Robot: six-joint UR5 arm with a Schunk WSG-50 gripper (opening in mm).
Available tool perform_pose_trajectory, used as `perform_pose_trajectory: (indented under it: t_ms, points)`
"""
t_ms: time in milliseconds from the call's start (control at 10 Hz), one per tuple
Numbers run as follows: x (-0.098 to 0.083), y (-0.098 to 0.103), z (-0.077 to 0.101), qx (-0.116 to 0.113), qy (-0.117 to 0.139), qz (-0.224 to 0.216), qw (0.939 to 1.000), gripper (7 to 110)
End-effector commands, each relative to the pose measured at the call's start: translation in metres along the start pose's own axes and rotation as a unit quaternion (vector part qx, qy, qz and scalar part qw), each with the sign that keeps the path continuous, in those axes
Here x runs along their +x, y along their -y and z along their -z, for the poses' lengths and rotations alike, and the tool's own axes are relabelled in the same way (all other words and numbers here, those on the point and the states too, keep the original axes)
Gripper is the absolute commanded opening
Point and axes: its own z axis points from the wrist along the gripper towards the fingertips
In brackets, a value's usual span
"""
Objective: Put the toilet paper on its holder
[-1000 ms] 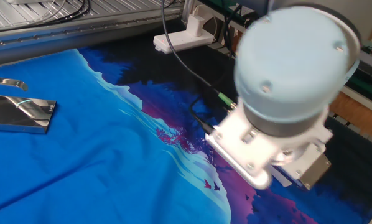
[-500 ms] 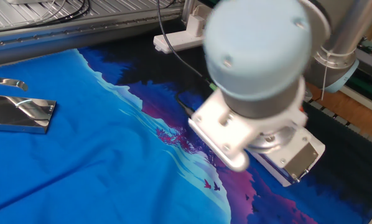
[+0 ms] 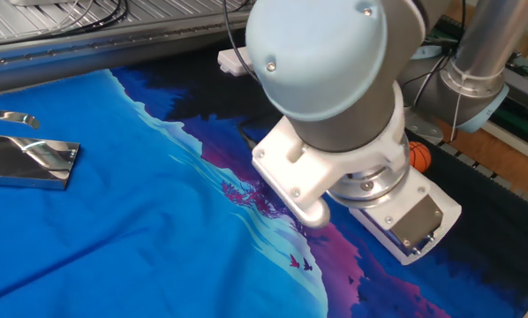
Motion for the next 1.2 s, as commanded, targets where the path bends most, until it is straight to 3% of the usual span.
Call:
perform_pose_trajectory:
  t_ms: [0, 400, 700, 1100]
  points:
    - [0.002, -0.019, 0.0, -0.035, -0.007, 0.005, 0.9993, 110]
    - [0.0, -0.002, -0.009, -0.021, -0.008, 0.005, 0.9997, 110]
    - [0.004, -0.008, -0.01, -0.034, -0.002, 0.009, 0.9994, 110]
    - [0.01, -0.002, -0.014, -0.028, 0.008, 0.004, 0.9996, 110]
